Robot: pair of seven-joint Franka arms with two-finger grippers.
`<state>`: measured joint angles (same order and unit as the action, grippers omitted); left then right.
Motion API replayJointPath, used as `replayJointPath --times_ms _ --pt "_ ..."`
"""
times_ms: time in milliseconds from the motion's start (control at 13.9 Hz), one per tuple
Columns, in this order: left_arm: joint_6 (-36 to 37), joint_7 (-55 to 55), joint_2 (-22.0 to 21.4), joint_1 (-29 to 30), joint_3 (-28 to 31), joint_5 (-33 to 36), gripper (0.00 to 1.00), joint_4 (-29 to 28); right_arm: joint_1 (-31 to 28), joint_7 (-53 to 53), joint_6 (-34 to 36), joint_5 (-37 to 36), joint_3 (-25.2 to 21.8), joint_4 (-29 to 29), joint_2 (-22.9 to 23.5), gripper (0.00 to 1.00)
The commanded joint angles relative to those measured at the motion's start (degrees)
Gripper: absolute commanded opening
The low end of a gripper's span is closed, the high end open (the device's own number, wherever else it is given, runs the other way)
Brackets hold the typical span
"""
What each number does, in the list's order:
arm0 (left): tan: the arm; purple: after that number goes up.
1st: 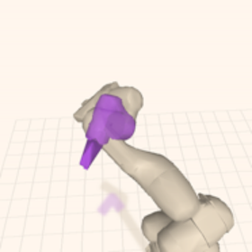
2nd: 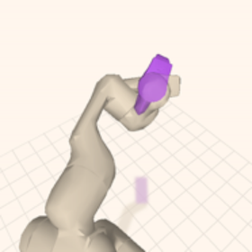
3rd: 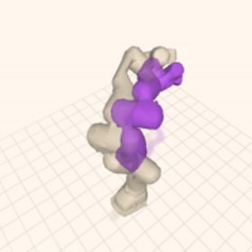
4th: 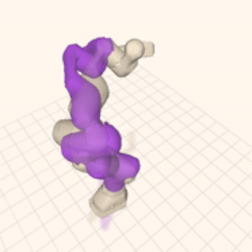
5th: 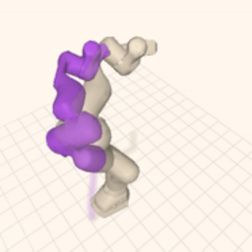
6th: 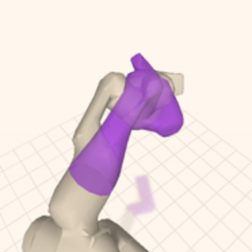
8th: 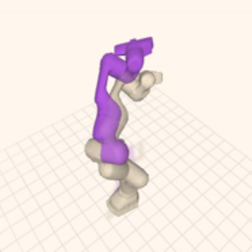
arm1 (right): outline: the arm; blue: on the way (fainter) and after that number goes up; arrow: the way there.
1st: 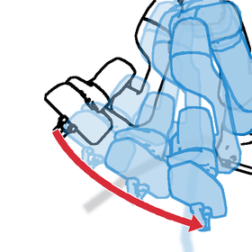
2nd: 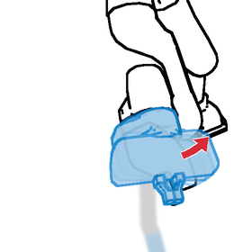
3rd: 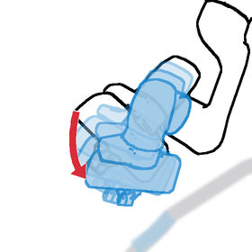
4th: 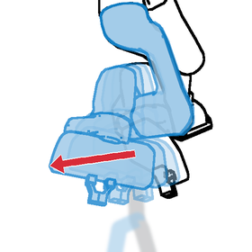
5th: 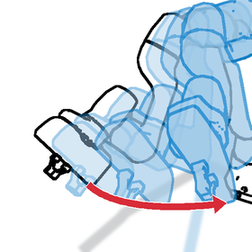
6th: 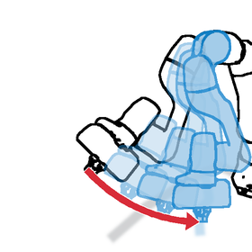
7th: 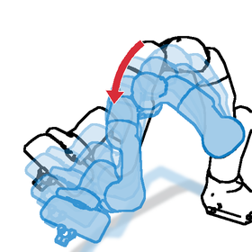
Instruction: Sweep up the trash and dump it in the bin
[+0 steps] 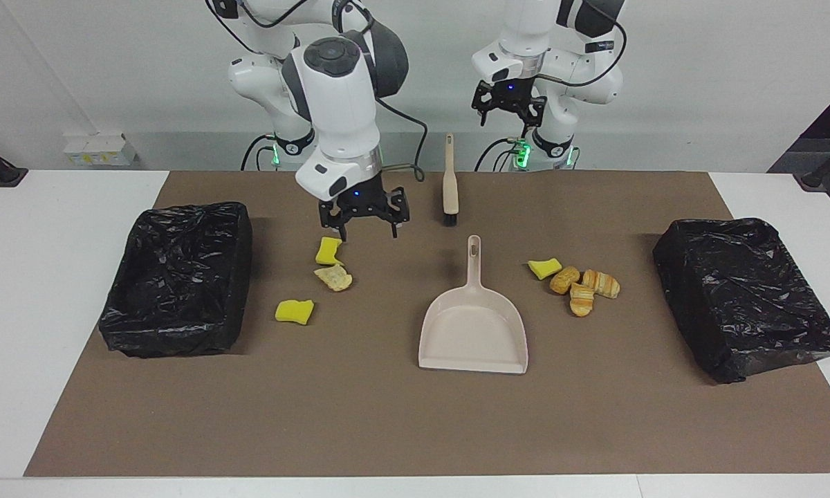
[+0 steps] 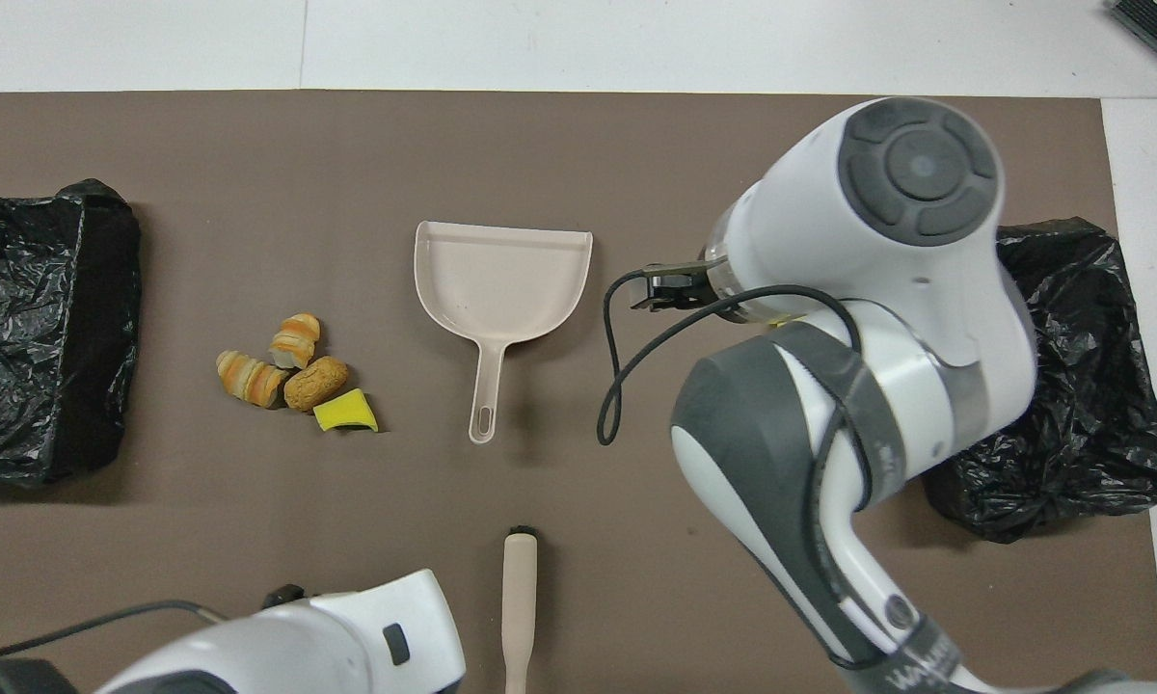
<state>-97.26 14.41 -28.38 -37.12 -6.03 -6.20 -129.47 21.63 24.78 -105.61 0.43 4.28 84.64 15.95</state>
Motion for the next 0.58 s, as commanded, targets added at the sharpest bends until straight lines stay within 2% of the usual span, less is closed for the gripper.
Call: replayJointPath --times_ms 0,144,288,432,504 --pt "-5.8 5.6 -5.4 -7.0 1.0 -2.1 1.00 -9.0 1.9 3.1 0.2 -0.7 -0.2 -5.0 4.6 1.00" --pt "-9.5 10.6 -5.4 -12.5 0.9 -2.2 1.00 -12.7 4.9 9.2 -0.9 -2.5 -0.3 -7.9 8.1 1.00" --pt "-15.0 16.8 -4.8 -18.2 0.8 -2.2 1.00 -17.0 6.6 11.0 -1.0 -3.6 -0.1 -9.2 10.5 1.00" --pt "-24.8 24.0 -2.8 -25.4 0.8 -2.2 1.00 -22.5 9.0 14.1 -0.9 -3.7 -0.6 -11.9 14.0 1.00" --pt "-29.0 26.3 -2.0 -26.9 0.8 -2.2 1.00 -24.3 10.2 16.5 -1.0 -4.2 -0.7 -12.2 15.4 1.00"
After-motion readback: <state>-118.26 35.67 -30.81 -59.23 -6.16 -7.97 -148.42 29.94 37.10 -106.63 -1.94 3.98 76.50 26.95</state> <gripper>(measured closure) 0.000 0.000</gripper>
